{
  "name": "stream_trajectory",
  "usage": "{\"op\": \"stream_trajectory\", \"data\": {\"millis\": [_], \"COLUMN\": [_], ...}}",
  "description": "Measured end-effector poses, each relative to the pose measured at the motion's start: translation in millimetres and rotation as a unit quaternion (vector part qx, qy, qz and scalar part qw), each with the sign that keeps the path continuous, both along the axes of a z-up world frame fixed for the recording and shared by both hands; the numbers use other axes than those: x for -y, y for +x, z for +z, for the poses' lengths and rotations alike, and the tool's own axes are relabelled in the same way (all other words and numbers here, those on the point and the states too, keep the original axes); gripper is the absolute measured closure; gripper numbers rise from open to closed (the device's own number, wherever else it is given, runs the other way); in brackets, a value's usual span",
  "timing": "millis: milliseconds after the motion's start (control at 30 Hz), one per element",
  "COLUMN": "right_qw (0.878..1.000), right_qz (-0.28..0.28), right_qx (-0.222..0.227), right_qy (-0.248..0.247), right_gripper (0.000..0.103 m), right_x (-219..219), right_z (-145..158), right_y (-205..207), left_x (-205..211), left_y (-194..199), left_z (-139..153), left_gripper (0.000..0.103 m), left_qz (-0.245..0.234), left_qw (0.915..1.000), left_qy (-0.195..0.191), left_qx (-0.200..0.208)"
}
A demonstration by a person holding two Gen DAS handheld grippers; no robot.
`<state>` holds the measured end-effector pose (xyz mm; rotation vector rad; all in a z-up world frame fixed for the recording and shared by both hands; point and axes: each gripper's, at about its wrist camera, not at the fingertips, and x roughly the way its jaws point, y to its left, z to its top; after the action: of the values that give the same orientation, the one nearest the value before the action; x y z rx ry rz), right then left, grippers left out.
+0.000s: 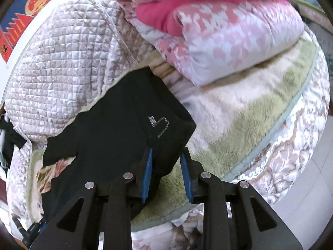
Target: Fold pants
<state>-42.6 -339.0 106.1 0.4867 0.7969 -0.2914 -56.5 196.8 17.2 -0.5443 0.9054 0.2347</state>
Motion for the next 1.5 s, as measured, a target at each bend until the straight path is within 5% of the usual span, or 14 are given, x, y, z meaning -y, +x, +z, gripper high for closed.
{"op": "stream_trajectory", "data": {"millis": [167, 333, 633, 767, 833, 900, 1033, 1200, 1267, 1300, 1333, 1500], "right_qw": [0.998, 0.997, 0.994, 0.997, 0.997, 0.996, 0.994, 0.990, 0.989, 0.989, 0.989, 0.989], "right_qz": [-0.025, -0.036, -0.038, 0.014, 0.042, 0.065, 0.102, 0.132, 0.140, 0.142, 0.143, 0.139], "right_qx": [0.031, 0.036, 0.049, 0.006, -0.009, -0.015, -0.021, -0.026, -0.026, -0.026, -0.027, -0.030], "right_qy": [-0.046, -0.052, -0.087, -0.072, -0.063, -0.053, -0.044, -0.038, -0.038, -0.037, -0.037, -0.038], "right_gripper": [0.076, 0.076, 0.076, 0.076, 0.075, 0.075, 0.075, 0.075, 0.075, 0.075, 0.075, 0.075], "right_x": [-5, -4, -8, -16, -23, -31, -49, -65, -69, -70, -71, -67], "right_z": [16, 17, 25, 12, 5, 0, -7, -11, -13, -14, -15, -18], "right_y": [-5, -9, -8, 7, 13, 19, 31, 40, 43, 44, 45, 51], "left_x": [2, 5, -2, -17, -27, -22, 2, 25, 38, 42, 44, 27], "left_y": [9, 22, -11, -13, -12, -5, 33, 92, 99, 101, 103, 100], "left_z": [-6, -5, 31, 28, 27, 32, 33, 4, 1, 0, 0, 9], "left_gripper": [0.060, 0.095, 0.094, 0.095, 0.095, 0.093, 0.048, 0.048, 0.056, 0.081, 0.092, 0.099], "left_qz": [0.005, 0.011, 0.010, 0.061, 0.067, 0.038, -0.041, -0.108, -0.126, -0.122, -0.117, -0.088], "left_qw": [0.9998, 0.9988, 0.9993, 0.9956, 0.9966, 0.9984, 0.9971, 0.9880, 0.9756, 0.9680, 0.9620, 0.9688], "left_qy": [0.021, 0.046, 0.027, 0.070, 0.044, 0.042, 0.061, 0.109, 0.179, 0.218, 0.245, 0.231], "left_qx": [0.001, -0.008, 0.025, -0.016, -0.017, -0.001, 0.021, -0.018, -0.018, -0.024, -0.030, -0.014]}}
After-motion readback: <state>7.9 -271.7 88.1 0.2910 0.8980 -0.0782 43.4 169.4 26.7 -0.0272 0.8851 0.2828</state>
